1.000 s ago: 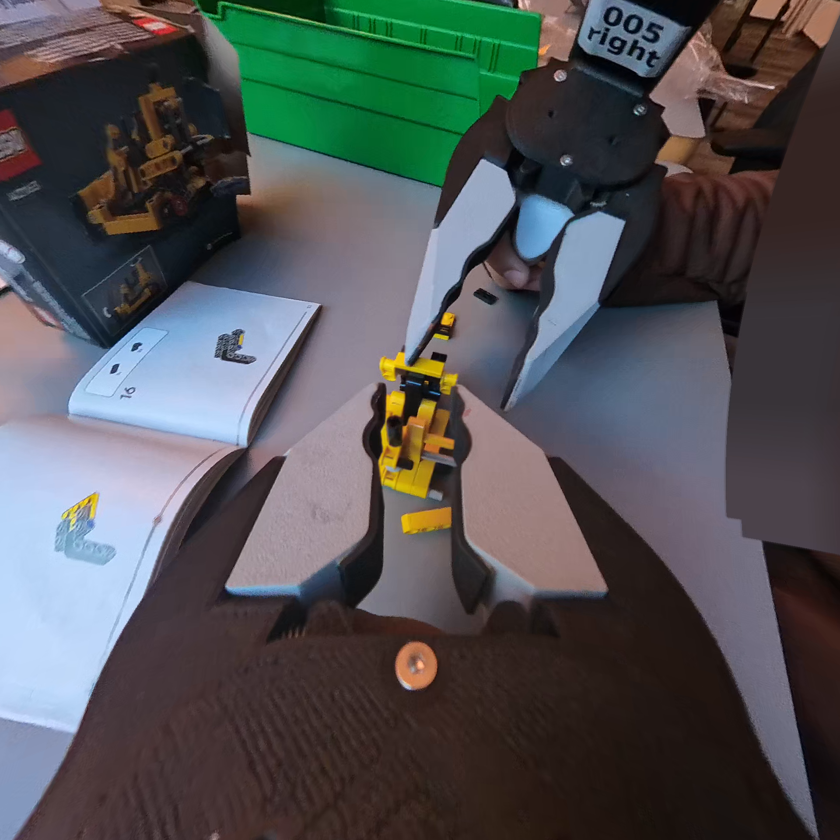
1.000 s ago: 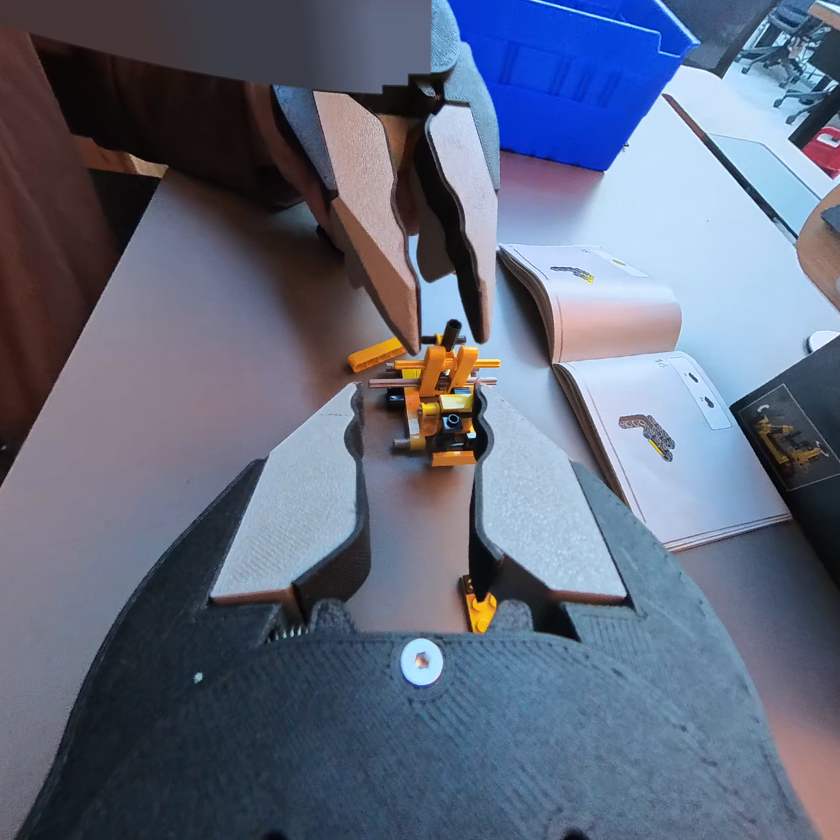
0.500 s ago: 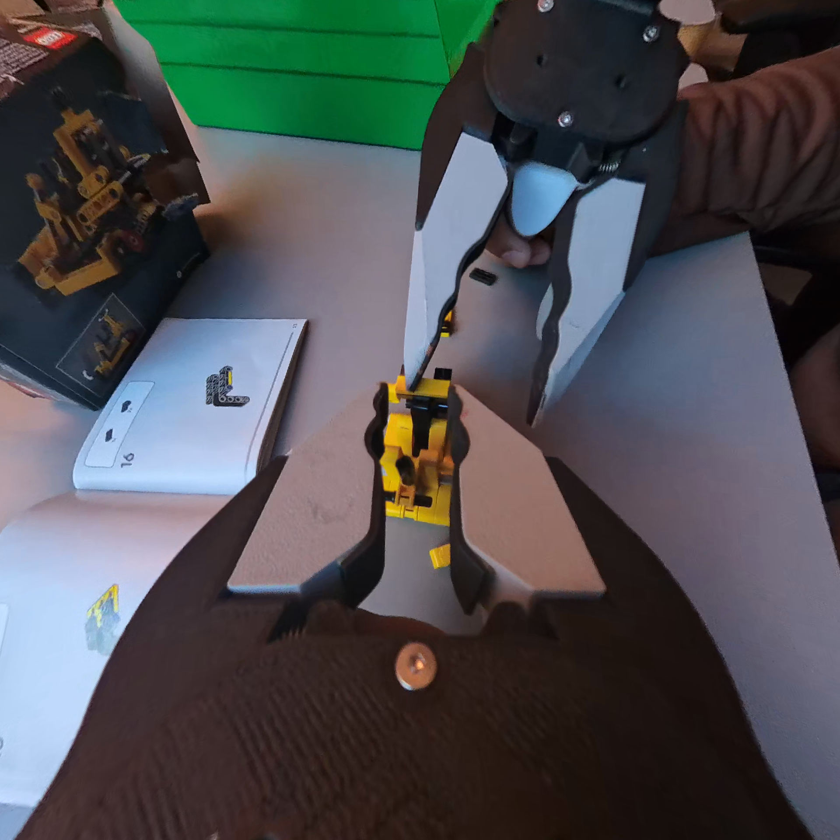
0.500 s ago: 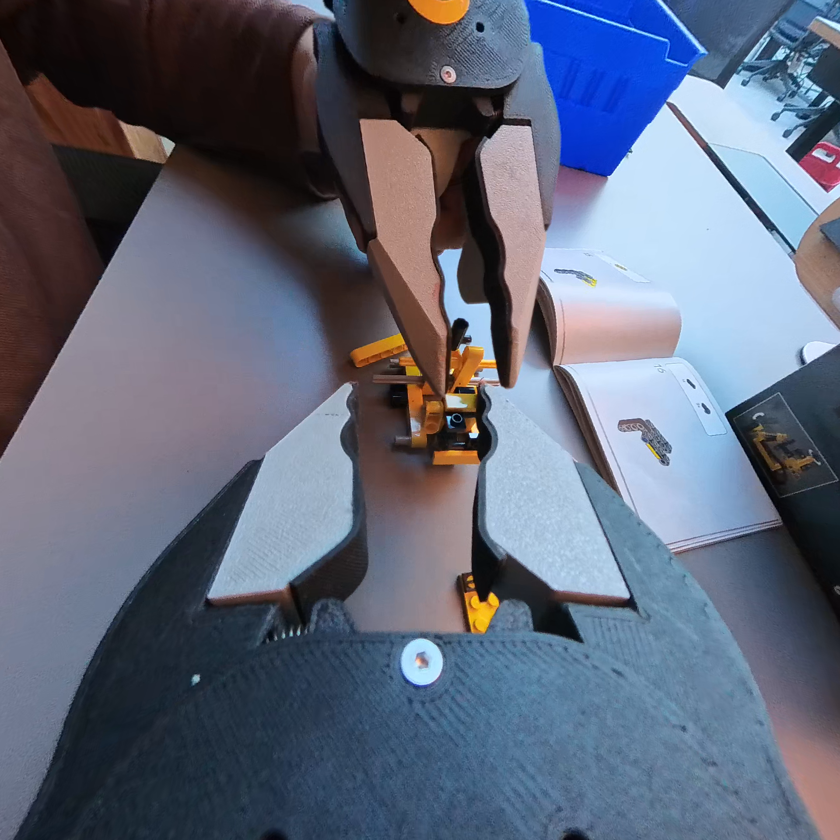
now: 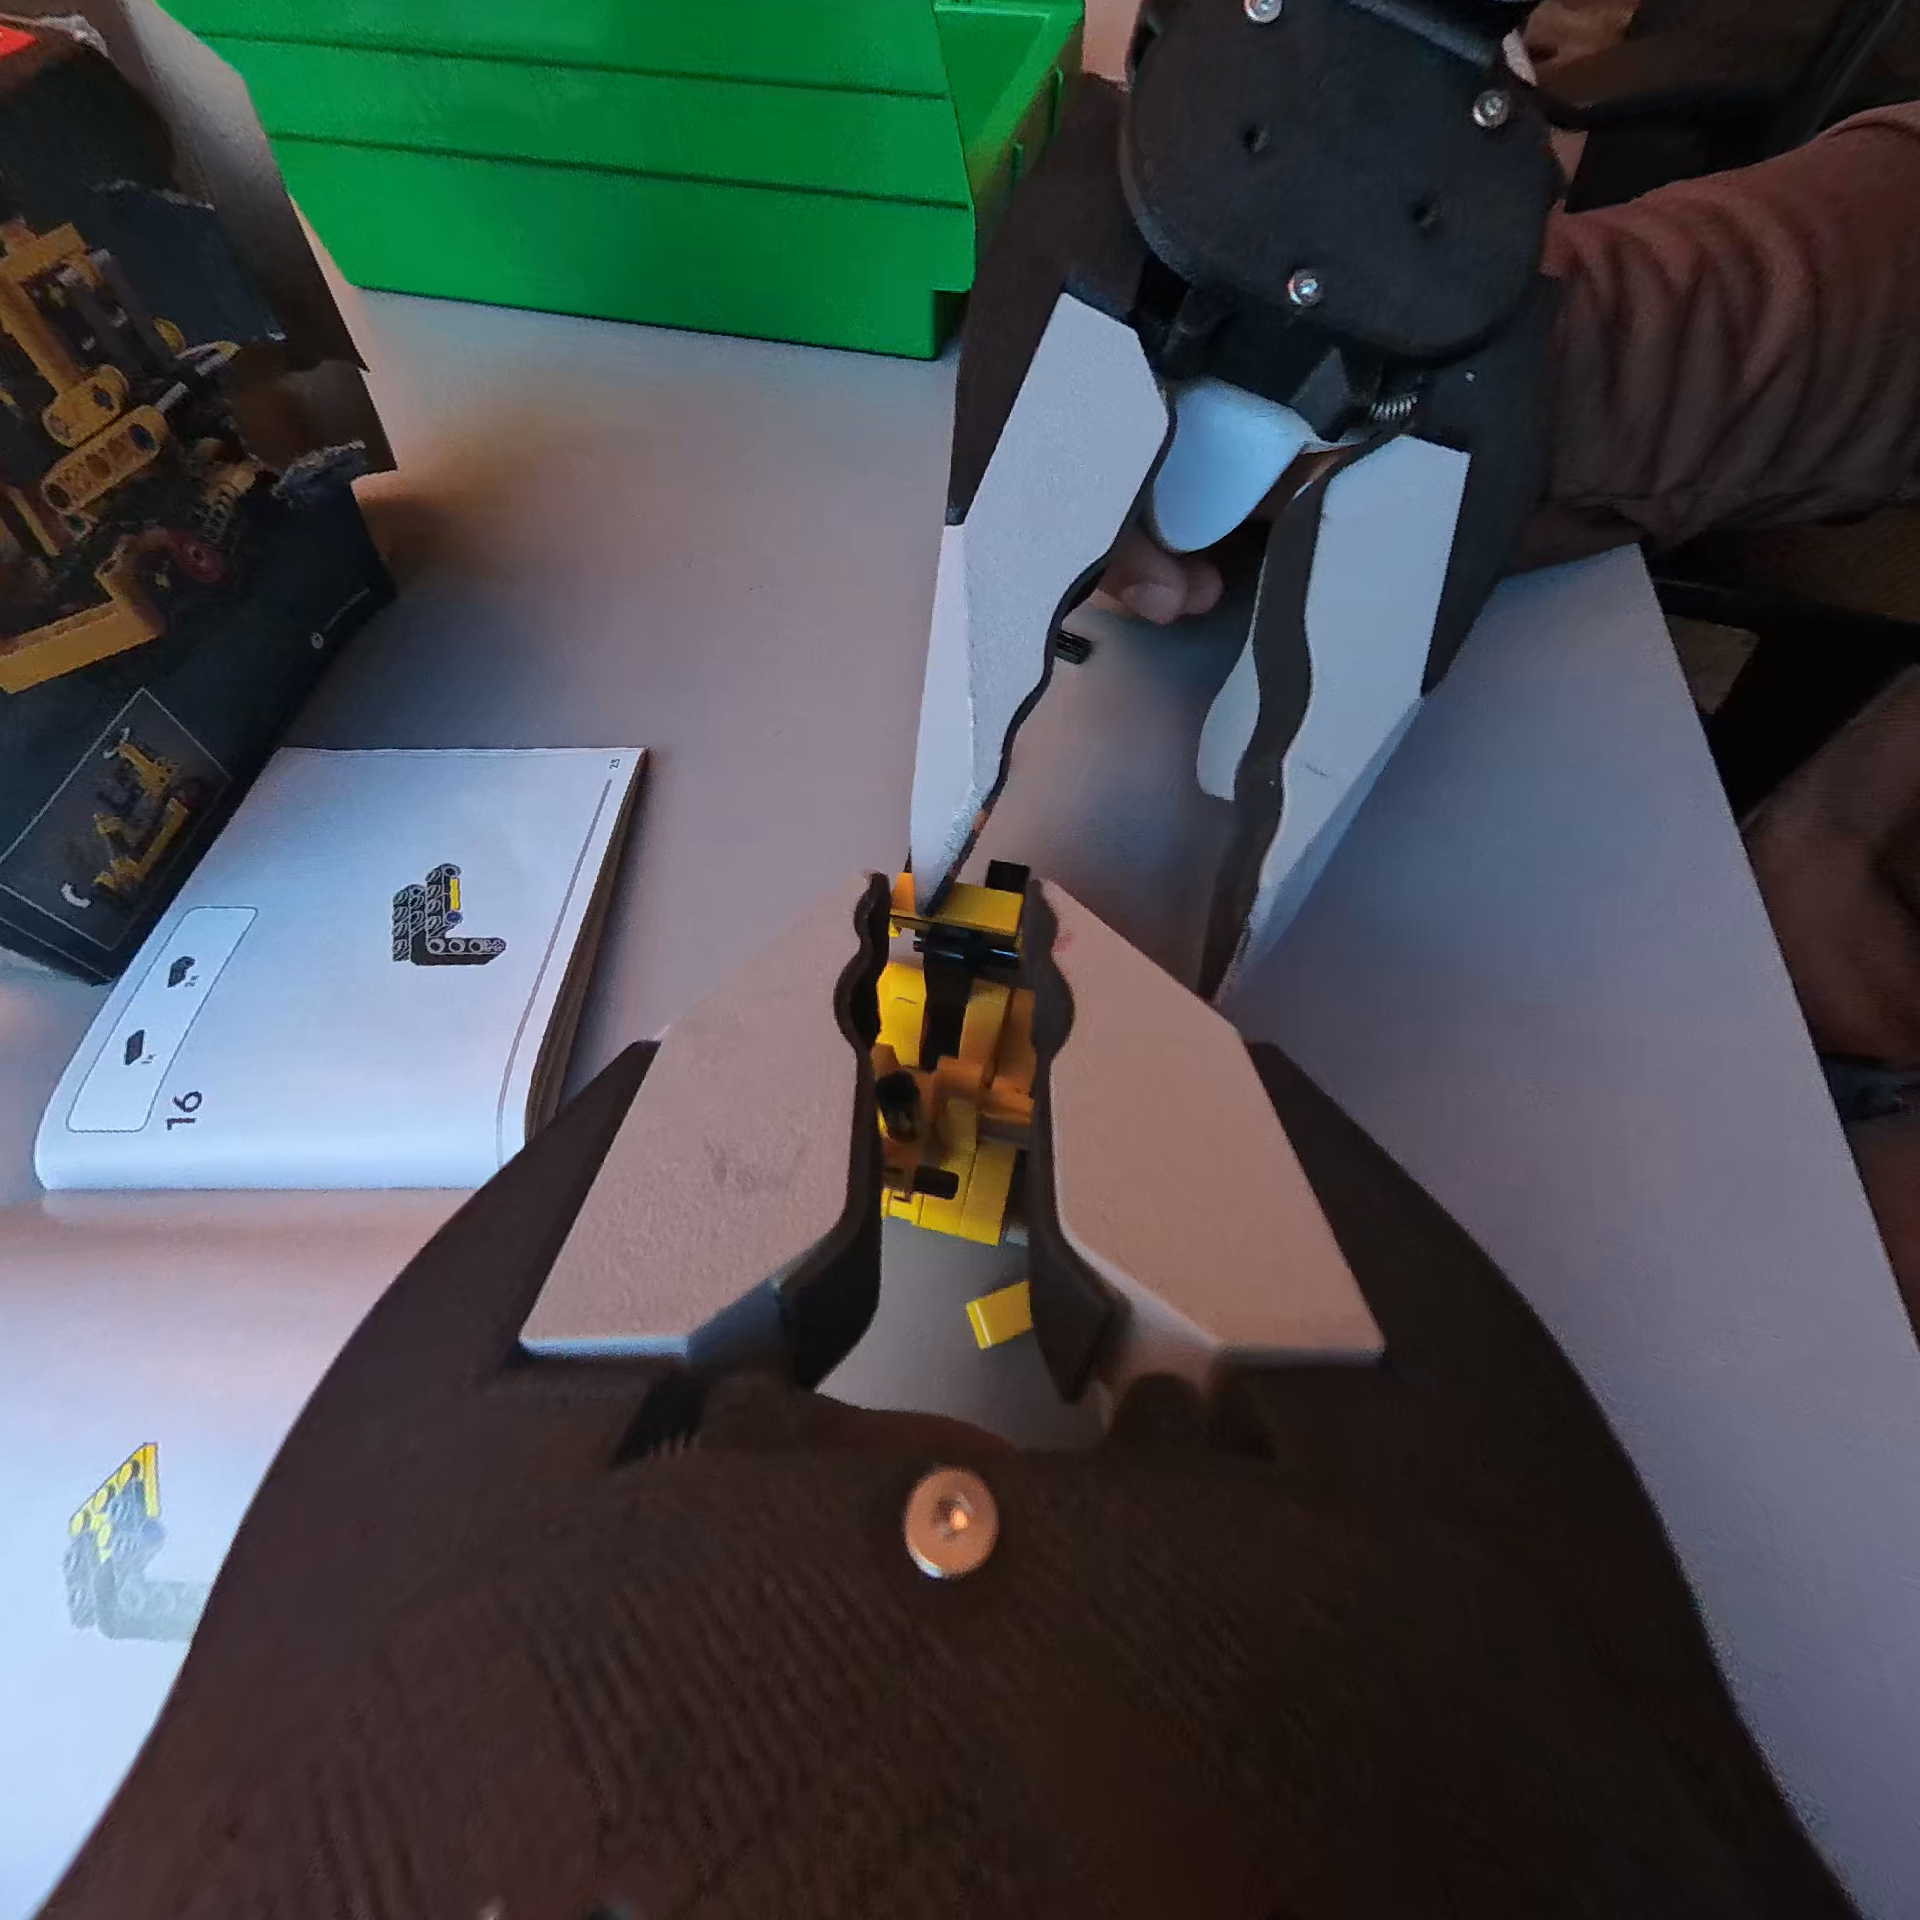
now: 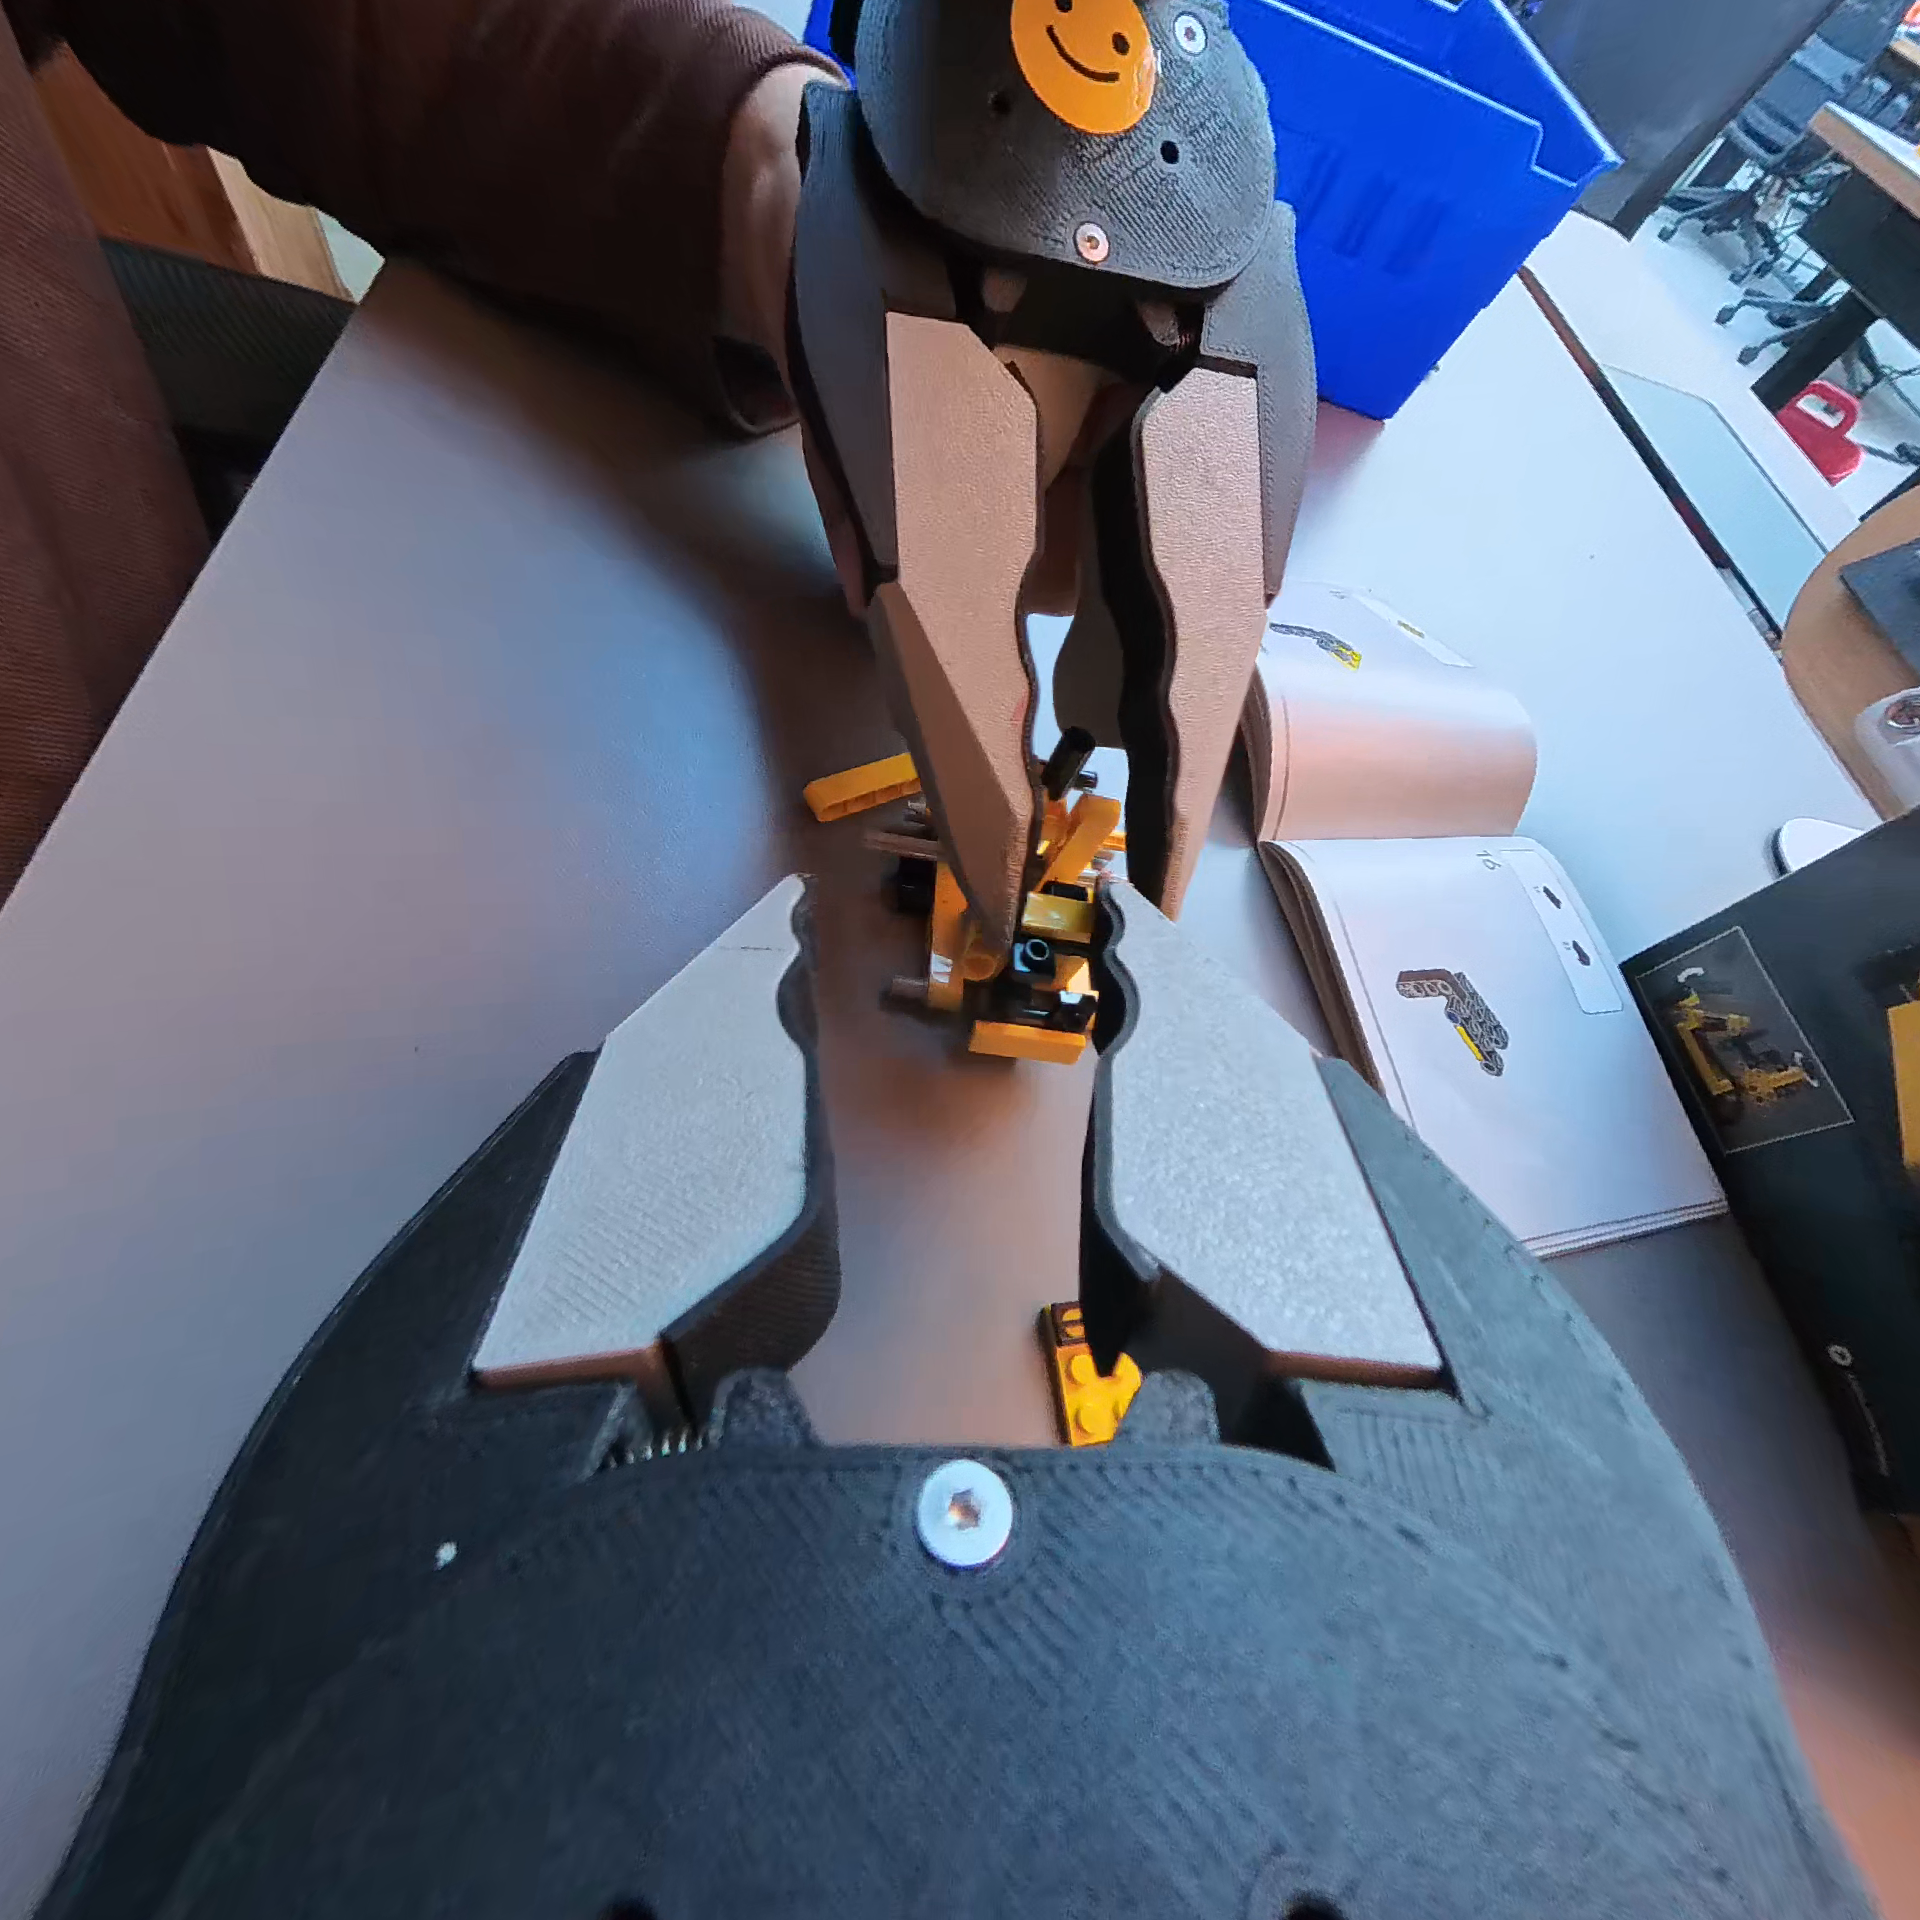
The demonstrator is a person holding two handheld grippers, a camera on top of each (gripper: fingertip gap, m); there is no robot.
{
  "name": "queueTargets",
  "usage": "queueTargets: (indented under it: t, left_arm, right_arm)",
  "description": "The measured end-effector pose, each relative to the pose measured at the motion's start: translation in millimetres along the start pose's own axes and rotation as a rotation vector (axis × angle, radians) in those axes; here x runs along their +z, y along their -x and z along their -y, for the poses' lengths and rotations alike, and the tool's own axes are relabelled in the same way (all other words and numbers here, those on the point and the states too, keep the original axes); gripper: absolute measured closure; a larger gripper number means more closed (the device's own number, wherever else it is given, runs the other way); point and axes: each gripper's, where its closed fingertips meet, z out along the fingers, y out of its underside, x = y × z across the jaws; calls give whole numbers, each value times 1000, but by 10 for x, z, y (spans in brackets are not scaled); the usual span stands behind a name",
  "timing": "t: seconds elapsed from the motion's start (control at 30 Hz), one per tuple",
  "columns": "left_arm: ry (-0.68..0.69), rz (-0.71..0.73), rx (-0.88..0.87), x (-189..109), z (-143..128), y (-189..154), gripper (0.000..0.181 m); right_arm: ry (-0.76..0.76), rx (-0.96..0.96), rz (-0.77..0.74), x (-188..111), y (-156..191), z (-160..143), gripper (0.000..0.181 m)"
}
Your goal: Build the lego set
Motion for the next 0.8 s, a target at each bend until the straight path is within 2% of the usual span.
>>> queueTargets:
  t: [0.17,0.27,0.4,0.5,0.7,0.8]
  left_arm:
    - [-1,-8,3,-3,-2,-10,160]
    - [-2,-10,5,-9,-5,-10,159]
    - [-1,-7,15,-13,-8,-11,159]
    - [-1,-3,27,-15,-8,-14,159]
    - [0,3,38,-15,-9,-18,159]
    - [0,7,42,-16,-8,-18,159]
  right_arm:
    - [20,11,-20,-25,-68,-31,135]
    - [42,30,-91,-210,-254,-112,135]
    - [169,180,-27,-454,-307,-543,132]
    - [242,220,3,-526,-279,-808,134]
    - [253,203,26,-500,-250,-790,138]
    - [279,180,-49,-558,-386,-844,138]
